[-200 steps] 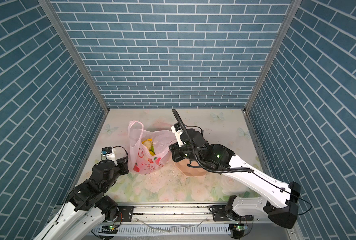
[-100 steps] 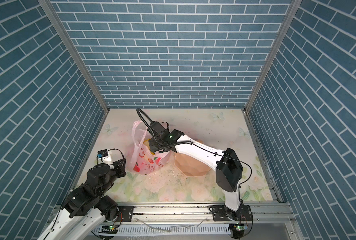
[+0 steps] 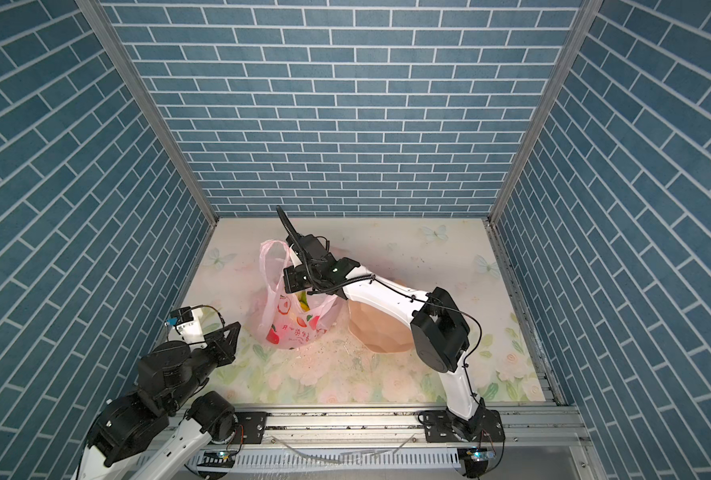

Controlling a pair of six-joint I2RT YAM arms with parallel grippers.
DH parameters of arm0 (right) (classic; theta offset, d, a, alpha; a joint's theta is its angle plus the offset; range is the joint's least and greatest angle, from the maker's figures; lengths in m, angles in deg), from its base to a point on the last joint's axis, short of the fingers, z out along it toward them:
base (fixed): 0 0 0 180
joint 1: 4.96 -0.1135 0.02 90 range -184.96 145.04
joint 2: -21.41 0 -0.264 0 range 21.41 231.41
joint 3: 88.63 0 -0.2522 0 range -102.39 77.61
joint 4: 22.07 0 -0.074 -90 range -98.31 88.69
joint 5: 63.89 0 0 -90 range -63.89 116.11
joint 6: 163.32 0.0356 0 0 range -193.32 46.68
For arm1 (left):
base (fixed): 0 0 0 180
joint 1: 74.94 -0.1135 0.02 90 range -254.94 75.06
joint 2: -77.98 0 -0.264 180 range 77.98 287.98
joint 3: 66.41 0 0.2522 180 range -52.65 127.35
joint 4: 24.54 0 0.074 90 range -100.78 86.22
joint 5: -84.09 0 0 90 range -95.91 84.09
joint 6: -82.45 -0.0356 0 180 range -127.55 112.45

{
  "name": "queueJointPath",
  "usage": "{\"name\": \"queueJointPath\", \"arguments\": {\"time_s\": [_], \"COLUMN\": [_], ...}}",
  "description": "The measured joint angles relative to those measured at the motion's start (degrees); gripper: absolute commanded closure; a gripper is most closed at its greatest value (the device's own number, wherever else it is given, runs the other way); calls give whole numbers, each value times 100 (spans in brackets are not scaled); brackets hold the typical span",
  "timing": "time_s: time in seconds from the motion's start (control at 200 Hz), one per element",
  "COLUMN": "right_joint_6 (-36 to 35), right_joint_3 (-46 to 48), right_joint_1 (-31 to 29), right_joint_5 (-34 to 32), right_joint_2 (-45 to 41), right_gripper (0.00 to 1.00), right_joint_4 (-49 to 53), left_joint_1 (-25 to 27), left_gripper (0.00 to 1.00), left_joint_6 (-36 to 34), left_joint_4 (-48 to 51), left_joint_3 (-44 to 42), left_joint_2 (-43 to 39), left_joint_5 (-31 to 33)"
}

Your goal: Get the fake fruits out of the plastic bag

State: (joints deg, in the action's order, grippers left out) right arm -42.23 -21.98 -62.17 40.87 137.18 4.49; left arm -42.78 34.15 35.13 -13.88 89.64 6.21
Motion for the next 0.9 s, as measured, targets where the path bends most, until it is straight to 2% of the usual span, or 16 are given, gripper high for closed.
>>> {"name": "queueJointPath", "arguments": {"time_s": [0.15,0.41,0.57,0.815,0.9], "right_joint_6": [0,116,382,793,955], "right_joint_3": [-4,271,610,752,756], "right_joint_1": [-197,-883,-1117,-1056,-1040], "right_joint_5": [485,911,1014,1034,1054], "right_joint_2": [44,28,52,326,479], "right_gripper": [100,100,100,100,100], "right_joint_4": [-101,-492,-754,-1325,-1537], "left_joint_1": [0,0,0,0,0], "left_gripper": [77,65,56,34,30], "left_joint_6": [-35,-157,-221,-188,-184], "left_joint_4": [227,400,422,433,450], "left_joint_3": [603,1495,1578,1344,1178], "left_joint_2": [157,1010,1351,1469,1453], "left_joint_5": [4,-66,-210,-496,-584]}}
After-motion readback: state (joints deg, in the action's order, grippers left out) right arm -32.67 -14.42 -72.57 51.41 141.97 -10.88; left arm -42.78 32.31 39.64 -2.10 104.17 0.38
